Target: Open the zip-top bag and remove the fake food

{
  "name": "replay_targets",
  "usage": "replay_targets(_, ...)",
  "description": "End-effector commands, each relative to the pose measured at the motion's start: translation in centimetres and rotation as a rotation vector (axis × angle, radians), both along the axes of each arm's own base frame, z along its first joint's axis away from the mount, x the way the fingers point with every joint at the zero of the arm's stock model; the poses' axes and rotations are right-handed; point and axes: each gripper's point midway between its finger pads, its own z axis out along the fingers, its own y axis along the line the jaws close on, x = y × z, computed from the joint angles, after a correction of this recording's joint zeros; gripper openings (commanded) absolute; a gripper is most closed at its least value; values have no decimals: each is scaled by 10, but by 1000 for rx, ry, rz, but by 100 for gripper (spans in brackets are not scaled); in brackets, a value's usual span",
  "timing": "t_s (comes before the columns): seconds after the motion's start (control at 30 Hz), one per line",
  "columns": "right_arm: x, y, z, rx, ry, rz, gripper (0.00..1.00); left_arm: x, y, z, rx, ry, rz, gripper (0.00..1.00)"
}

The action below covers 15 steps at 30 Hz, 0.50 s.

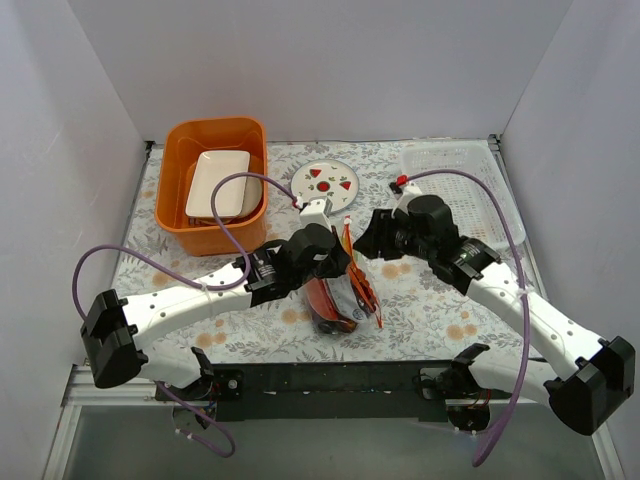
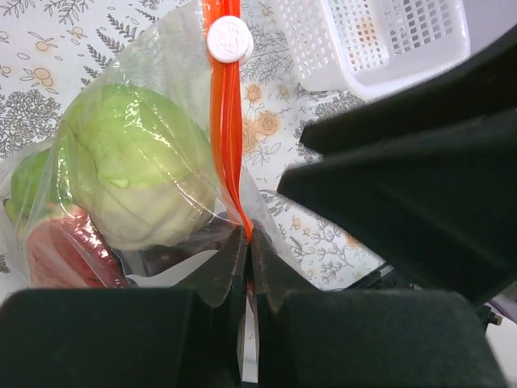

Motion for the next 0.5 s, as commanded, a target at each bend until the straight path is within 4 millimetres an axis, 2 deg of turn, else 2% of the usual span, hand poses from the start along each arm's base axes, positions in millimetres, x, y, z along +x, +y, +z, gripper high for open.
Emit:
replay_targets(0.0, -31, 6, -12, -11, -5, 119, 55, 4, 3, 20, -58, -22, 0, 0)
replay_targets(0.03, -42, 10, -16, -26, -1, 147, 55, 4, 3, 19, -56, -18, -2, 0)
replay_targets(0.17, -56, 1, -42, -118, 39, 134, 55, 6, 1, 21, -59, -16, -13, 0)
replay_targets(0.23, -59, -2, -45, -123, 36, 133, 55, 6, 1, 22, -59, -16, -16, 0)
replay_targets(0.27, -60, -5, -50, -137, 45, 125, 53, 6, 0, 22, -60, -16, -18, 0)
replay_targets(0.3, -60, -8, -52, -151, 51, 115, 43, 6, 0, 24, -64, -16, -20, 0)
replay_targets(0.47, -60, -25, -58, -236, 58, 82, 30, 1, 4, 23, -59, -12, -33, 0)
